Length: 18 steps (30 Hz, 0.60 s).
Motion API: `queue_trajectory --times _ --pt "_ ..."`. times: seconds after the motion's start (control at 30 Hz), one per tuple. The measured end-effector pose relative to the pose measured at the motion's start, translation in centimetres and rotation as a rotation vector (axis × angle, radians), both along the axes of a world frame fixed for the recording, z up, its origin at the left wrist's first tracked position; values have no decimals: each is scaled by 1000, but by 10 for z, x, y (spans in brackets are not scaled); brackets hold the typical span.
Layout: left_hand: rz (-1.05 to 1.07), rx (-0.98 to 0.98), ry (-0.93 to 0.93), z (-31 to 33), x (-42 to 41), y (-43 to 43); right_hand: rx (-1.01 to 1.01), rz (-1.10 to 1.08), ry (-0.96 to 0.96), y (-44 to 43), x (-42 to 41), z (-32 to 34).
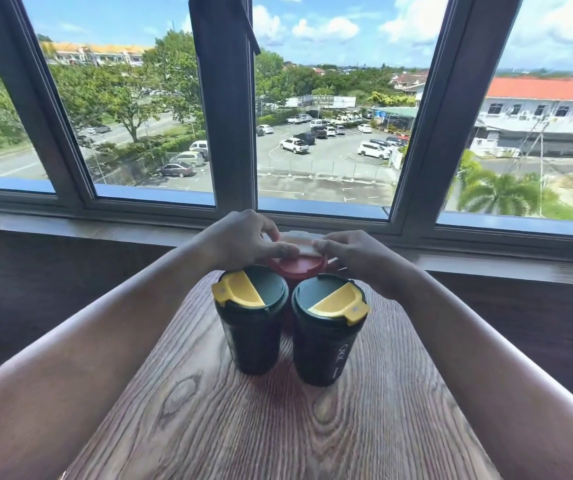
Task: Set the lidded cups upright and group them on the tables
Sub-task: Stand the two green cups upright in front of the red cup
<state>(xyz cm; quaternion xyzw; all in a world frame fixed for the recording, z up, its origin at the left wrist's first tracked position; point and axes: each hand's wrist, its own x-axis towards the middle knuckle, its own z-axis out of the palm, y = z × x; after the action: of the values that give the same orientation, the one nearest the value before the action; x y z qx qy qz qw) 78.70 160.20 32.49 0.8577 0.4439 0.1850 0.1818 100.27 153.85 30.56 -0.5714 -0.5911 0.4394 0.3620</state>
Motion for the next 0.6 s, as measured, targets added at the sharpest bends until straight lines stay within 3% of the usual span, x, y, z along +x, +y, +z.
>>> queue_trajectory --times 0.6 --pt "47 -17 76 8 -2 -17 12 -58 -115 -9 0 -1"
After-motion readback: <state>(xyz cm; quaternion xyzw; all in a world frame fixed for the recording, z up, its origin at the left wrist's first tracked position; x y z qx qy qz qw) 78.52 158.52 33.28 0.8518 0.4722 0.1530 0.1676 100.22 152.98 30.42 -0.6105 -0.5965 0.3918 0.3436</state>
